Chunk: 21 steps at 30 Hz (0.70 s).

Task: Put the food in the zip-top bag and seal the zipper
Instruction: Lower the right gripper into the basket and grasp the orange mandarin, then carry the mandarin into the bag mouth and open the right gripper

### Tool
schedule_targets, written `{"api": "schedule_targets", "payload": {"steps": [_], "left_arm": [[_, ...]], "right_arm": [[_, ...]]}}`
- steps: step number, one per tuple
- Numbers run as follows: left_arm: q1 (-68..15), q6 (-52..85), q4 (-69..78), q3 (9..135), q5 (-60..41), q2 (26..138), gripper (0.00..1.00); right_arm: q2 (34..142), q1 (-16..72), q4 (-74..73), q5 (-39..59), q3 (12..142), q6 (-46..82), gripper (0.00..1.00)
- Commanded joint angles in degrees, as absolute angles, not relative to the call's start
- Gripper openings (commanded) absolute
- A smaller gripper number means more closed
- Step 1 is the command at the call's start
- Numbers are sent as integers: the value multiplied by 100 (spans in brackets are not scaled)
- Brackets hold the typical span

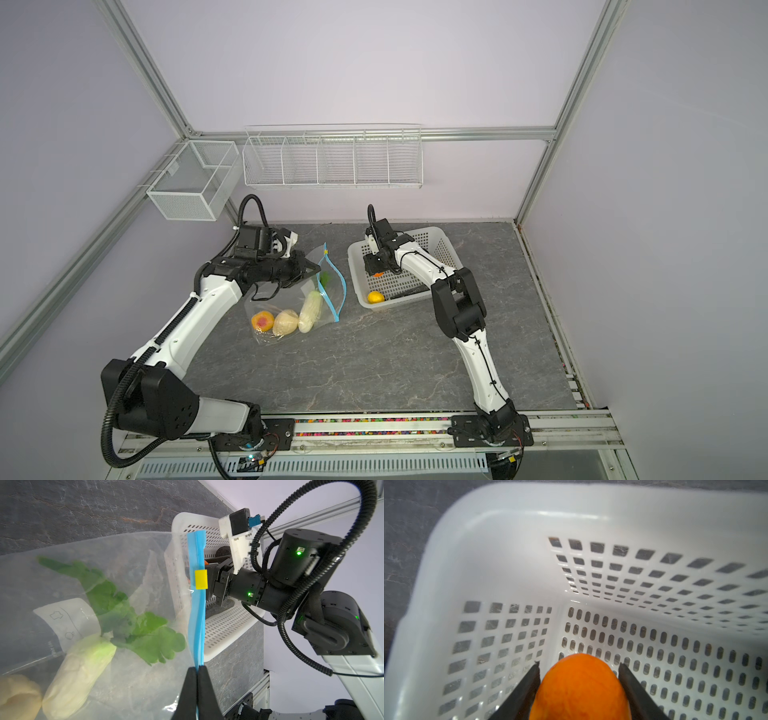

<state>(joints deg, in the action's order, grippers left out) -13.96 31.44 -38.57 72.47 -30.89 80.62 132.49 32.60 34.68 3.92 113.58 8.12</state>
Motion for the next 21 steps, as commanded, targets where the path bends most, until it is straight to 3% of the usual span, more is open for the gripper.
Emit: {"api": "schedule_targets", "payload": {"steps": [1,12,21], "left_arm": [[-1427,3175,-3975,7440,-3040,8162,0],[-1458,3167,-3974,7405,-3027,8209,0],[-1493,3030,-4196,7805,-2898,8314,0]], "right_arm": [[13062,3231,3687,505,11413,829,47],[12587,3226,3800,728,11207,892,45],[11267,3375,3334,1229,10265,1122,43]]}}
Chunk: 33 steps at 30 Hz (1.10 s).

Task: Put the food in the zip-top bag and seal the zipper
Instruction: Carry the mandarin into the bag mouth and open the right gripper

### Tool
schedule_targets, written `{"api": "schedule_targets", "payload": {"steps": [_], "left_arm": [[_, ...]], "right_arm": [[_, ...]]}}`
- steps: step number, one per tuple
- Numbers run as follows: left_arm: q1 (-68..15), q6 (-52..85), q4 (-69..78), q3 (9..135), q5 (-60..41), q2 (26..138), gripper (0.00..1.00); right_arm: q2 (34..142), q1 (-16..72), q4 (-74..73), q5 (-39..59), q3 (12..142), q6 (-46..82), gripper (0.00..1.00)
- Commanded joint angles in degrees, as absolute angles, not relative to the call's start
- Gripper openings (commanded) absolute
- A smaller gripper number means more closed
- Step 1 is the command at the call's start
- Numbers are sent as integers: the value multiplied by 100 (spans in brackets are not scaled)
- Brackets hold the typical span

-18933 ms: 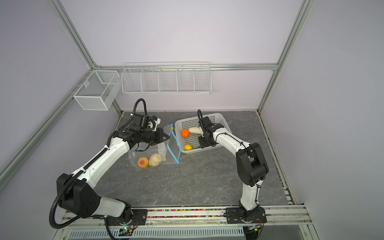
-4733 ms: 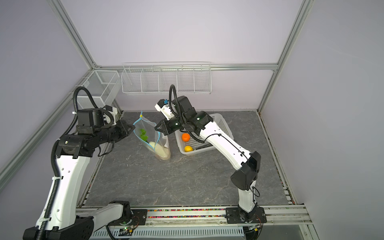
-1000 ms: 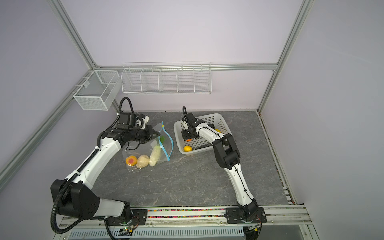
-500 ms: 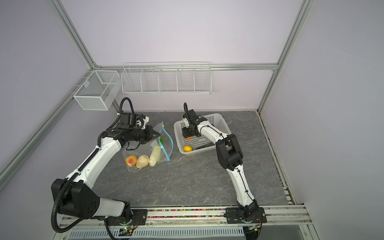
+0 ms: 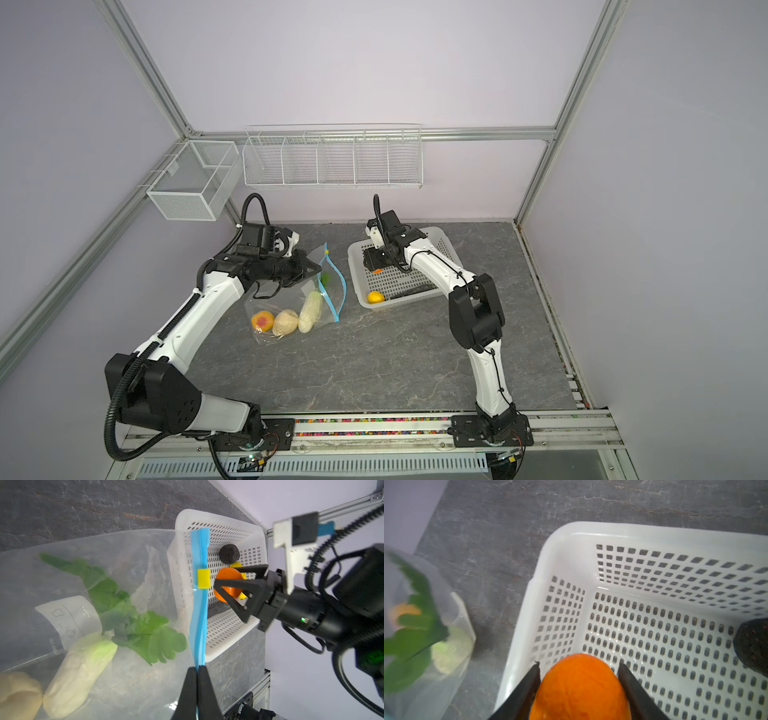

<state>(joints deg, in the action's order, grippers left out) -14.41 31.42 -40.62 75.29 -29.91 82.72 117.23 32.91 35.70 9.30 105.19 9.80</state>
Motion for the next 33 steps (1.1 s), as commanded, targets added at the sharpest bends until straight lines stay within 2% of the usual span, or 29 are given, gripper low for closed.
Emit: {"api": "schedule_targets", "payload": {"steps": [1,6,11,25,33], "left_arm": [[-1509,3045,-4169,7814,-2892,8314,0],[-1539,3058,-4148,7851,-2872,8357,0],[-1560,3065,-4142,7856,-2883,8397,0],[-1582,3155,-4040,7837,-2933,8340,0],[-1595,3168,-4008,7832,-2959,8323,0]], "right_arm": [[11156,3376,3355,1303,10207,1138,43],[10625,3518,3079,1767,9798,1257,43],[10209,3825,2155,2136,9220,1152,42],[10814,4219,2042,2578,9422,1345,40],[11041,4288,2097,2660,9534,1369,42]]}}
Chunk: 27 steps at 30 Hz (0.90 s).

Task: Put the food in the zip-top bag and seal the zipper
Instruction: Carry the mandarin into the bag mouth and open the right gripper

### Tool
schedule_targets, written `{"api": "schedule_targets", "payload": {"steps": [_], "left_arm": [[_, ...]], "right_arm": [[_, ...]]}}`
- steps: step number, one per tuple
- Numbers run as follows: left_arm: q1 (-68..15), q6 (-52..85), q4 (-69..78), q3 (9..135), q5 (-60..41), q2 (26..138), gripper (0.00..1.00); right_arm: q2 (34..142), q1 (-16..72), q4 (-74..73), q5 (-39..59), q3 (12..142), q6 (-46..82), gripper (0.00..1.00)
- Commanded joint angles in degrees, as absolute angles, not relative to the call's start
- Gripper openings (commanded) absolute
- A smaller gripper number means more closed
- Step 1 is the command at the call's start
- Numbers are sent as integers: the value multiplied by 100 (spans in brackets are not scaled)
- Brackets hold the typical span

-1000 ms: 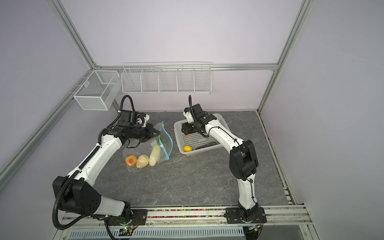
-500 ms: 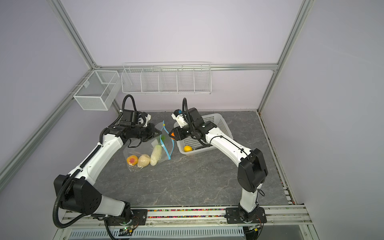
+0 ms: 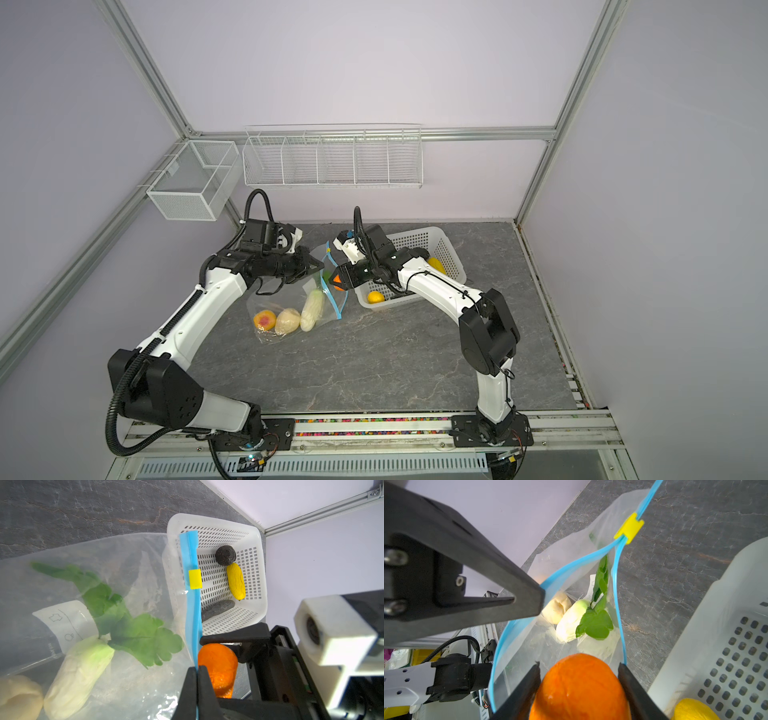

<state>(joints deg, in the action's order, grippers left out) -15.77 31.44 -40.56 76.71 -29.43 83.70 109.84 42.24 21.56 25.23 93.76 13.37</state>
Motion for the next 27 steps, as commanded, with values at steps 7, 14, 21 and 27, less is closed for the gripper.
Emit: {"api": "schedule_targets", "payload": {"steps": [7,14,21,27], "left_arm": [[-1592,3190,-3965,7755,-2959,8269,0],[-1594,3255,-3891,7660,-2970,8193,0],[-1595,3265,-3879,7628,-2979,8176,0],[-1595,3294,-3845,7608,-3002,8163,0]], "right_arm": [[11162,4342,2247,2581,9615,1290,47],[11248,4379,2299,2471,9615,1234,59],[11202,4373,2333,2268,9654,1147,68],[11217,4366,2366,2262,9703,1143,69]]}}
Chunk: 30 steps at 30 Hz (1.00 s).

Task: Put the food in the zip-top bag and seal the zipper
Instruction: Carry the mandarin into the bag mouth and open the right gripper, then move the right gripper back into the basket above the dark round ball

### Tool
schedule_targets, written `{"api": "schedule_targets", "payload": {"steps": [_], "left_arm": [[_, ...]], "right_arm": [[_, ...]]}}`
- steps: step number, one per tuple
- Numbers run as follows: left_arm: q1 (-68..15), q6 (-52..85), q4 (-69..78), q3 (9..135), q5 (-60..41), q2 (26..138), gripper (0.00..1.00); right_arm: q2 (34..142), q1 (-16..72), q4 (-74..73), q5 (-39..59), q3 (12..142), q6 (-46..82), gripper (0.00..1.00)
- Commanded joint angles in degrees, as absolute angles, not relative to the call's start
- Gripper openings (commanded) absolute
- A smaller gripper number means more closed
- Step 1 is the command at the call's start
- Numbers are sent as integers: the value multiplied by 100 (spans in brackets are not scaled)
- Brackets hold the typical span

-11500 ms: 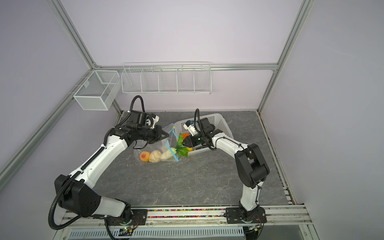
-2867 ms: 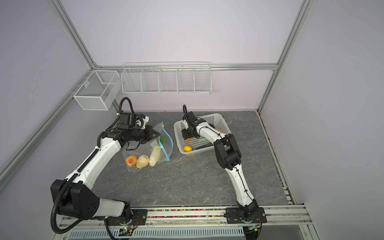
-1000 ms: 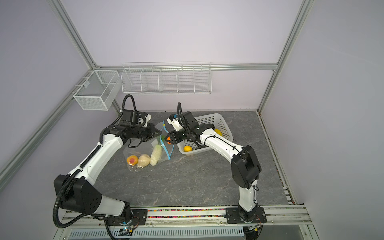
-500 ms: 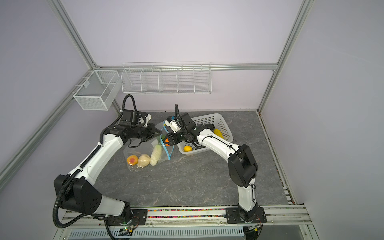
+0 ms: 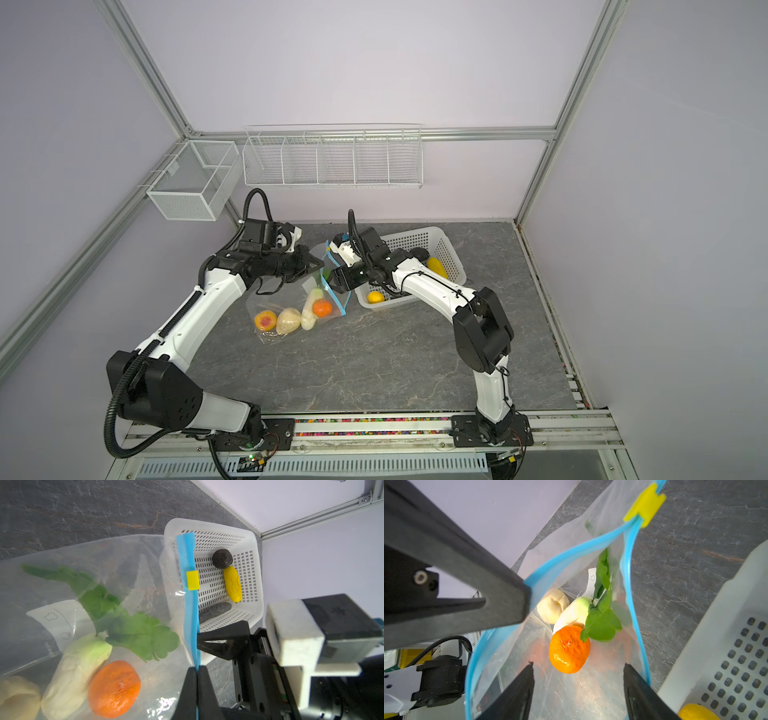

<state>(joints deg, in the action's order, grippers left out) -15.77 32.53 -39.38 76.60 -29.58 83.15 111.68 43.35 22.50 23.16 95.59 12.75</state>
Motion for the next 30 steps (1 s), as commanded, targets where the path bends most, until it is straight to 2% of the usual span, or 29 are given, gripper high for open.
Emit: {"api": "schedule_targets", "payload": {"steps": [1,8,13,22,26,30], "left_arm": [[-1598,3287,-3841,7608,-2997,8159,0],[-1596,3280,-3843,7563,-2969,8142,0],[-1592,3339,-3754,7497,-3034,8143,0],[-1600,3516,-3575,7497,-3197,8222,0],[-1605,3507,-3559,7462,-3217,8265,0],[-1637,3571,-3353,7398,-3335,8401,0]], "right_arm": [[11187,4357,2388,2235,9712,1140,69],[10656,4048,2692,1850,9515,1321,66],[10612,3686,3533,1406,9625,1286,66],[11526,3295,3864,500,10331,1124,66],[11860,2986,3596,-35,10507,679,66],[12158,2665,3261,-118,10635,306,67]]}}
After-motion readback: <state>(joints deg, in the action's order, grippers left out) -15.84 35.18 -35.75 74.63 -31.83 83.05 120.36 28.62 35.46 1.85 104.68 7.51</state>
